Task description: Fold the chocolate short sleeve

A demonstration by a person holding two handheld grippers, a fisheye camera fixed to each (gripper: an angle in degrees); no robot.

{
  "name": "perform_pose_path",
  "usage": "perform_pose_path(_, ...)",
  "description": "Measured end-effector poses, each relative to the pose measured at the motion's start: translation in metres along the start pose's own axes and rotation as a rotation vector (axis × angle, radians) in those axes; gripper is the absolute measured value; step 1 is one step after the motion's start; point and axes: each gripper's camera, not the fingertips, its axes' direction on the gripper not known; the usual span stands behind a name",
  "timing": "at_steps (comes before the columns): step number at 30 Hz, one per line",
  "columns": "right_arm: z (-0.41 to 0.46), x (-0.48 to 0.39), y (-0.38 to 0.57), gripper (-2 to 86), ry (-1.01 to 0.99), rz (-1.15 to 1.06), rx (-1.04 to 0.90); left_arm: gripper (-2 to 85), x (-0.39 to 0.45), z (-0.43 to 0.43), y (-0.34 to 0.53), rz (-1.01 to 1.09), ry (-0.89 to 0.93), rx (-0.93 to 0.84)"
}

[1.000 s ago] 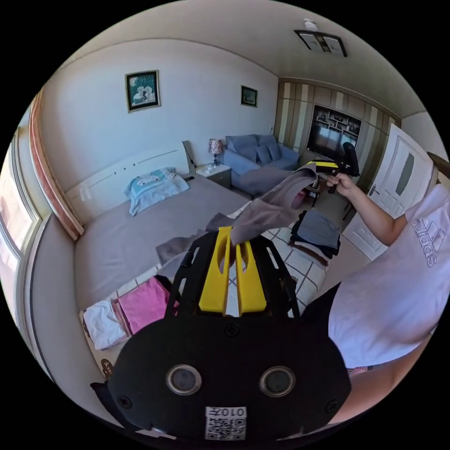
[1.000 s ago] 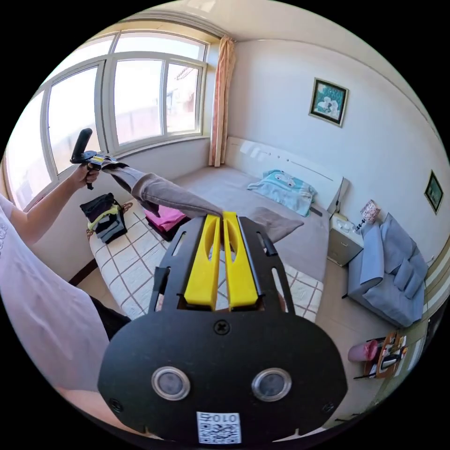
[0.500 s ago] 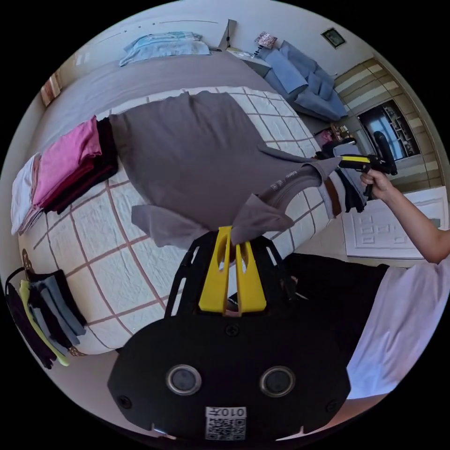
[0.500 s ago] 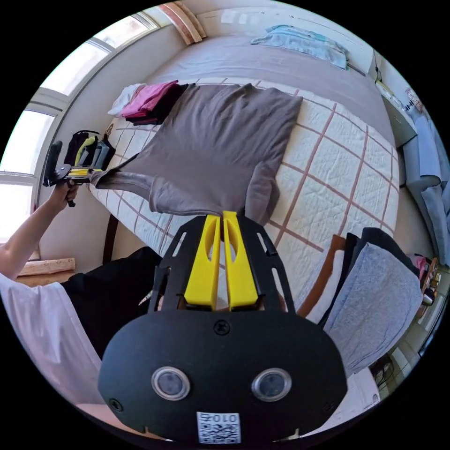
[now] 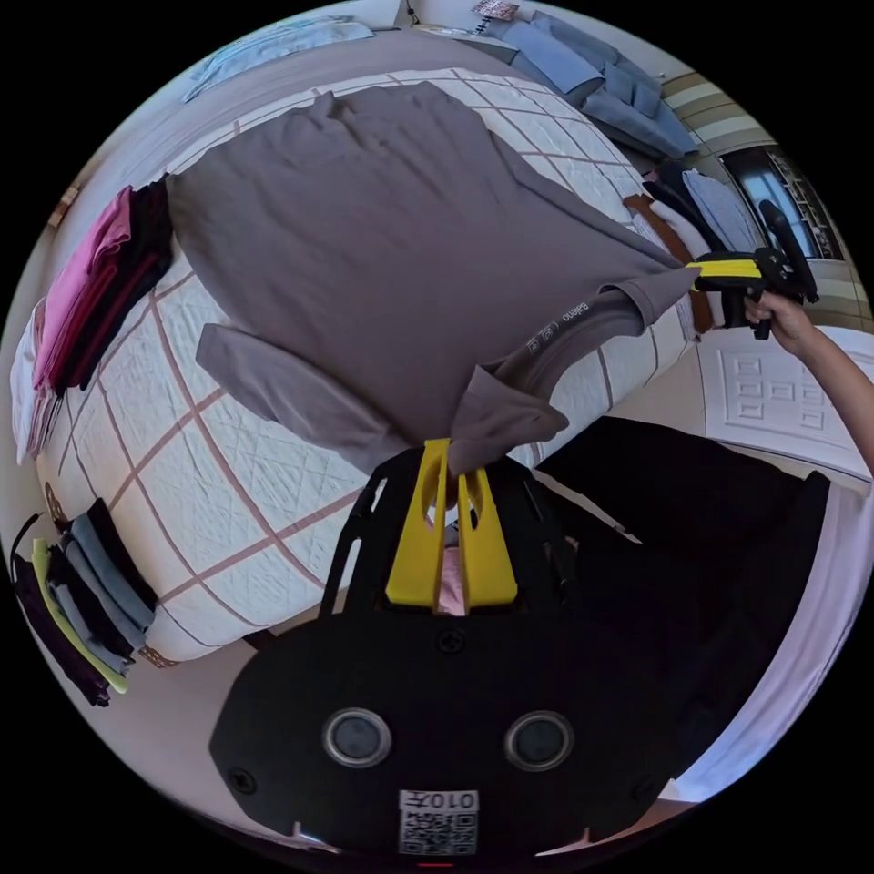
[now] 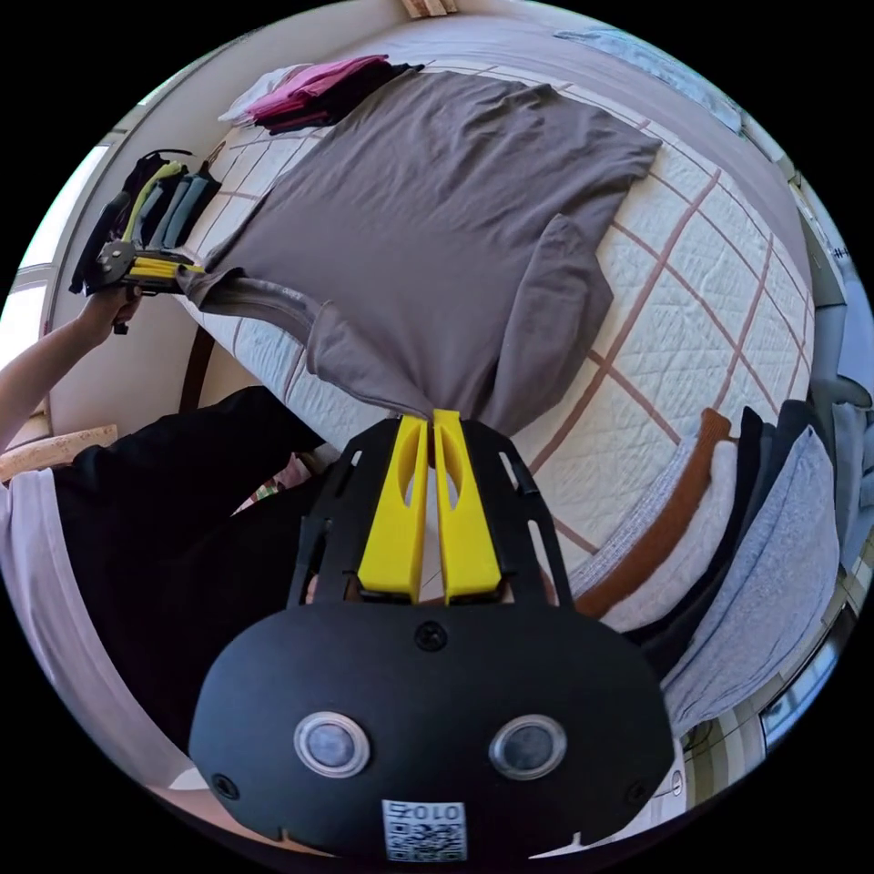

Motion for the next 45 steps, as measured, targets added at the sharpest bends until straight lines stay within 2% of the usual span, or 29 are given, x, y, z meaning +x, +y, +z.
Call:
perform_pose_path(6,0.046,-0.023,0.0,1.1,0.018,-0.087,-0.08,-0.6,0.013,0.009,0.057,0.005,-0.059,-0.052)
perform_pose_path(21,0.125,-0.036,0.014,1.5,-0.066,-0.037,-0.109,-0.5,0.034,0.0,0.18,0.03,-0.144,-0.112)
perform_pose_path(25,0.138,-0.041,0.021,1.6,-0.054,-0.014,-0.096,-0.1,0.027,-0.021,0.216,-0.022,-0.096,-0.084)
perform_pose_path(32,0.156,-0.061,0.043,3.0,-0.025,0.061,-0.055,1.6,0.014,-0.098,0.314,-0.25,0.092,0.133)
perform_pose_path(38,0.149,-0.079,0.071,3.4,-0.007,0.146,0.031,3.6,-0.001,-0.132,0.392,-0.414,0.215,0.161)
perform_pose_path(41,0.143,-0.091,0.086,3.7,-0.021,0.153,0.063,4.5,-0.002,-0.152,0.417,-0.413,0.235,0.141)
perform_pose_path(43,0.149,-0.099,0.096,3.4,-0.014,0.137,0.02,5.0,0.001,-0.162,0.431,-0.407,0.22,0.117)
perform_pose_path(45,0.167,-0.107,0.113,2.2,-0.043,0.126,-0.106,5.4,-0.003,-0.182,0.443,-0.427,0.211,0.155)
